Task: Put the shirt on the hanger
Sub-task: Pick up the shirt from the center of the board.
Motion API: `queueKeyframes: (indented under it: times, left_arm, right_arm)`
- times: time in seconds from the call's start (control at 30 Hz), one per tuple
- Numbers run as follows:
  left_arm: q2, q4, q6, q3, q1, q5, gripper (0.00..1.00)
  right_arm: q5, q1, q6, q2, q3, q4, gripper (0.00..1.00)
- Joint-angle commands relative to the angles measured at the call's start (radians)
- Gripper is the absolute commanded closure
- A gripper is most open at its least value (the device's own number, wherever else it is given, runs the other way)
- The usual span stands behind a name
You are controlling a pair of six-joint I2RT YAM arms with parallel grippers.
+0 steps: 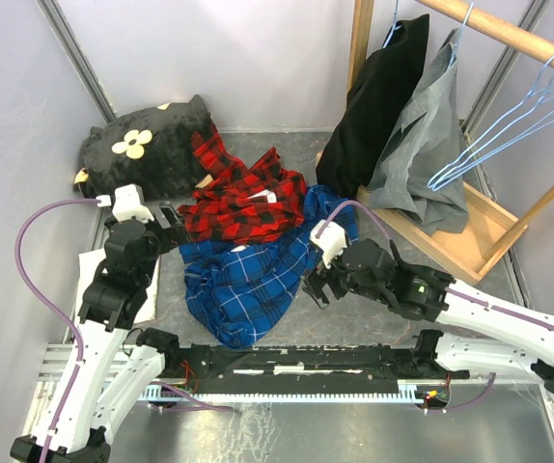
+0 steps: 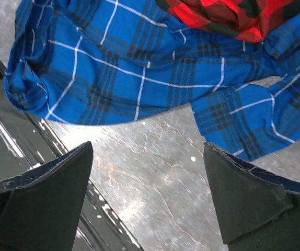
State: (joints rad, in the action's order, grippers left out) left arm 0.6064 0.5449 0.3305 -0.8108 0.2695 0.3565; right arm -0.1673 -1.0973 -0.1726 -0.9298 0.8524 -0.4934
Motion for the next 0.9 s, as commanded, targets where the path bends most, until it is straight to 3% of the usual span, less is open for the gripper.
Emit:
queueKeyframes:
  times: [0.0,0.3,0.5,0.67,0.87]
  left_arm:
    - [-0.007,-0.017,0.016,0.002,-0.005,-0.006,0.05]
    - [0.014,0.014,0.044,-0.012,-0.005,0.001,0.01]
    - [0.021,0.027,0.062,-0.005,-0.004,0.01,0.01]
    - [0.069,0.023,0.075,-0.01,-0.005,-0.032,0.01]
    - [0.098,0.019,0.072,0.002,-0.005,-0.069,0.0]
  right_arm:
    - [-0.129,-0.046,-0.131,-0.052,-0.014,0.185,0.07]
    - [-0.367,-0.078,-0.338,-0.152,0.008,0.125,0.08]
    - [-0.515,-0.078,-0.491,-0.234,0.081,-0.029,0.06]
    - [-0.51,-0.078,-0.525,-0.339,0.153,-0.071,0.02]
    - [-0.407,-0.077,-0.496,-0.482,0.248,0.0,0.02]
